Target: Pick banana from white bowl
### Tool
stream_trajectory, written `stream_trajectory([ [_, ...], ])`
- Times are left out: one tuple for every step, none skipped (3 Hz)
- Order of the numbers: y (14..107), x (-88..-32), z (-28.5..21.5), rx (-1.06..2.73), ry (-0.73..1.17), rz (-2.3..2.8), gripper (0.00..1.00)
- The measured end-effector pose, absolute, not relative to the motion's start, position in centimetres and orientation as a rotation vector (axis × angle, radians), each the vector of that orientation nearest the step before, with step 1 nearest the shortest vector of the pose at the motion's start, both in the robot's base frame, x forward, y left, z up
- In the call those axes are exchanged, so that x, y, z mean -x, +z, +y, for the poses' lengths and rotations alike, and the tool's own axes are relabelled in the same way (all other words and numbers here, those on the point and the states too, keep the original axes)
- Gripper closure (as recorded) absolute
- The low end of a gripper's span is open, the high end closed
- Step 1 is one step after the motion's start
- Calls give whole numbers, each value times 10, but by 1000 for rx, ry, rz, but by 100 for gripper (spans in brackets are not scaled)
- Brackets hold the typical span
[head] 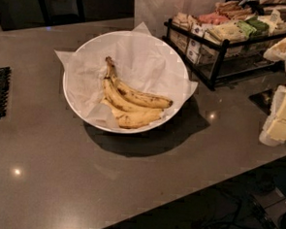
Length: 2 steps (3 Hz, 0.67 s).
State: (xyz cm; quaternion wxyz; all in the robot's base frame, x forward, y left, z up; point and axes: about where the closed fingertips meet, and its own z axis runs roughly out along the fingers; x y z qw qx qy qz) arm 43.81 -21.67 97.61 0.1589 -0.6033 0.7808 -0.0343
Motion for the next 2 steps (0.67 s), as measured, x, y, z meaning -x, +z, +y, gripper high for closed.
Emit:
stream_trajectory([
  [976,-438,-217,1725,-98,2232,0],
  [977,-446,-205,1754,-54,2186,0],
])
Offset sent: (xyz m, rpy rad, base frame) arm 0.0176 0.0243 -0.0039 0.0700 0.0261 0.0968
